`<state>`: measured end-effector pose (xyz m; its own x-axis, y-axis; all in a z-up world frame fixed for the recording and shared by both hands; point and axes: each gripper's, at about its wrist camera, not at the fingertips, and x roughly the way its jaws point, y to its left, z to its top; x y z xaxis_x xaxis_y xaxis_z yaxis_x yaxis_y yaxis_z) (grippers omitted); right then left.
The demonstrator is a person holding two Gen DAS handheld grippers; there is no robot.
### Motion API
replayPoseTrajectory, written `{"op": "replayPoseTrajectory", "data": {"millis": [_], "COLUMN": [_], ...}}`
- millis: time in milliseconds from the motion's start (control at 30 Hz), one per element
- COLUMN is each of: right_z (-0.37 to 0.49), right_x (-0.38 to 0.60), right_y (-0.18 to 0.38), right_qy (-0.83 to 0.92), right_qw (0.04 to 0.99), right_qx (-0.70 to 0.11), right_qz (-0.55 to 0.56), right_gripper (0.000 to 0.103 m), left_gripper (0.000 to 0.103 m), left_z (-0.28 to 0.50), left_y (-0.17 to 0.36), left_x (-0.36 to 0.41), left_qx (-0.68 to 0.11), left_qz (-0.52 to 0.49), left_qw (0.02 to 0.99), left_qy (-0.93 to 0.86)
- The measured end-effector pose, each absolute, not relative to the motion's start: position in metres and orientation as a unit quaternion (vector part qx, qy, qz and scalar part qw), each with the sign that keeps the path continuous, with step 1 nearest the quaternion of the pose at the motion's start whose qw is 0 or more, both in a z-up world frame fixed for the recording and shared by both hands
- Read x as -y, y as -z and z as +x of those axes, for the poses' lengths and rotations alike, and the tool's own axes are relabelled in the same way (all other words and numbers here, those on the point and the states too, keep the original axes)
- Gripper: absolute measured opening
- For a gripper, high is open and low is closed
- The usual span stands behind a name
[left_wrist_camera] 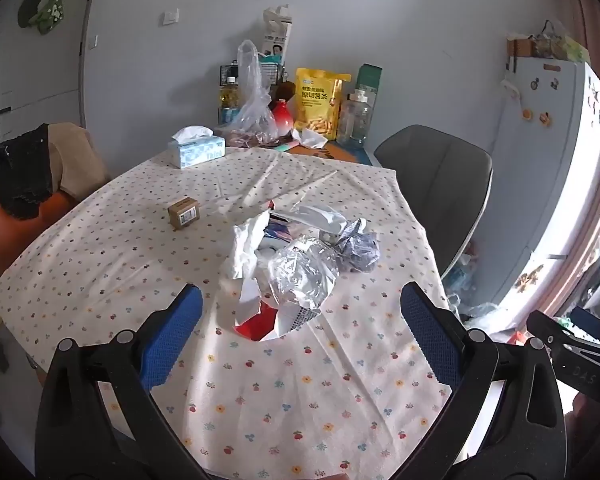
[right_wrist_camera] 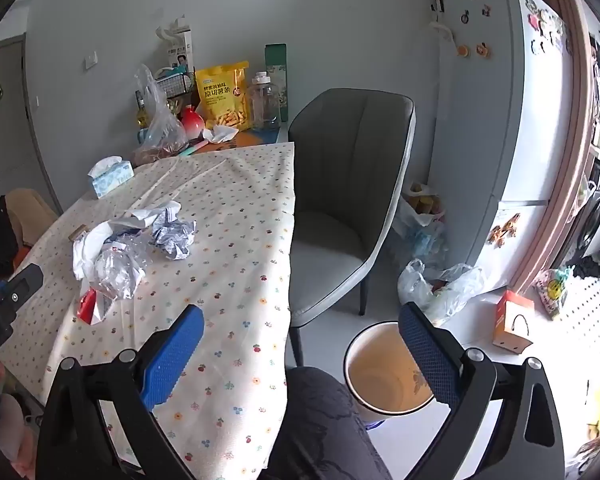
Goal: Collect trash
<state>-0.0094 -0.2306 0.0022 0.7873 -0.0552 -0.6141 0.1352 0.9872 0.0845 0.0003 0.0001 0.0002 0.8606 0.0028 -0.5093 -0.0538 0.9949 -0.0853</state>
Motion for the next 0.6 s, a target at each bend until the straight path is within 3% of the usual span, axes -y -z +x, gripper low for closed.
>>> {"op": "replayPoseTrajectory", "data": {"millis": [600], "right_z": [-0.011], "right_x": [0.225], "right_y": [-0.004], "right_qy": [0.056], "right_qw": [0.945], "right_qx": [-0.320], "right_qz": [0.038], "right_gripper": [0.095], "left_gripper": [0.098], "left_z": [0.002], "left_y": [-0.002], "left_x": [-0.005], "left_qx": [-0.268], "left_qz": [-0.042], "left_qw": [0.962], "left_qy": [0.014]}}
